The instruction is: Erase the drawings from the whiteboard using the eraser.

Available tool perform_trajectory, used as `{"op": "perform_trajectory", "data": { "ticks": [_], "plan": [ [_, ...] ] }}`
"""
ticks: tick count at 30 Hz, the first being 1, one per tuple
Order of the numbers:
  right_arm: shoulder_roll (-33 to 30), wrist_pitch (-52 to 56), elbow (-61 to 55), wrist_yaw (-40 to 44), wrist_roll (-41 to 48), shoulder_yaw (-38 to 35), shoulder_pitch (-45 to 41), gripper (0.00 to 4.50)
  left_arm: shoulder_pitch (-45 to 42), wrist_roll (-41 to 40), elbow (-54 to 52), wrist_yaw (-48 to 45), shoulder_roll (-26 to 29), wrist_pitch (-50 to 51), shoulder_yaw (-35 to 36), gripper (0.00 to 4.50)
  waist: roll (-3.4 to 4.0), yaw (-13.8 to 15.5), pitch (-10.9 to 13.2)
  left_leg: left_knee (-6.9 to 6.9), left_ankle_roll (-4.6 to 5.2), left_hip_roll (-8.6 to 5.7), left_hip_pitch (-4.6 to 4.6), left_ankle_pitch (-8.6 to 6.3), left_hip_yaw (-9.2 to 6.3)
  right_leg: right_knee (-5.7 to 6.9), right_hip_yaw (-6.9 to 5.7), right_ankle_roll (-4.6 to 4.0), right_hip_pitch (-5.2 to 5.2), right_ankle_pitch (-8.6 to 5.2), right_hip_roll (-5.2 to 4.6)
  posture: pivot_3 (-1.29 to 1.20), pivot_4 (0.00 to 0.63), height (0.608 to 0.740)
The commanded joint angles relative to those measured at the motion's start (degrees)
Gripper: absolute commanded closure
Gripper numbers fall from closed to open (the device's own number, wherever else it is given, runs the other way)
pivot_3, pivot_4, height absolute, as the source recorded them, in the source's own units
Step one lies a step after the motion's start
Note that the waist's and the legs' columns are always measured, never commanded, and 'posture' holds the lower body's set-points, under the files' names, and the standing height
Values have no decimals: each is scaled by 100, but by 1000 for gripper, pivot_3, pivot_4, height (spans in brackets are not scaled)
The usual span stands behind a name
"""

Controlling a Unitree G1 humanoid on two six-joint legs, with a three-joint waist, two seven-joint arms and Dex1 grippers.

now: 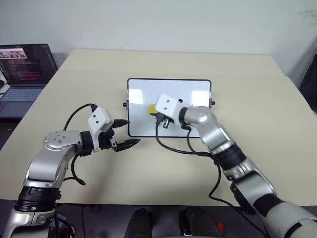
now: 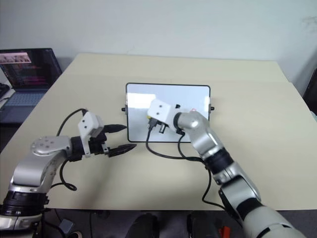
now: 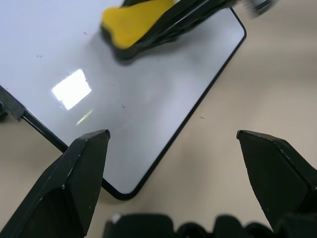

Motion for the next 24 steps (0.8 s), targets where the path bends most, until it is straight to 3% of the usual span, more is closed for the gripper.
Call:
{"op": "perform_trajectory", "data": {
  "ticks": [1,6,13,19,24],
  "plan": [
    [-37,1057,-1957,76,682,-543,435,3506,-156,-19,64,26,-52,-294,135,0,1,-1,0,-3,-5,1,-1,-4,0,-4,0,4,-1,-3,0,0,150,740],
    [-553,1809,-3329,-187,945,-926,1541,3506,-244,-95,143,-19,-148,-442,152,0,0,-13,0,-16,-10,-1,4,-8,1,-23,0,10,3,-8,-1,0,150,740],
    [-1076,1389,-3461,-894,732,-863,2940,3506,-335,-84,236,-140,-82,-489,138,0,-1,-43,2,-23,-11,-5,8,-8,17,-26,4,13,3,-10,3,0,150,740],
    [-1051,1202,-3394,-1030,861,-471,2709,3506,-407,-53,268,-217,-110,-497,38,0,-1,-53,2,-25,-12,-10,15,-7,19,-25,6,37,3,-24,24,0,150,740],
    [-875,1120,-2722,-1095,747,-32,1801,3506,-138,-131,22,-216,-69,-293,58,0,-2,-73,2,-25,-12,-7,14,-7,17,-26,8,36,3,-23,27,0,150,740]
  ]
}}
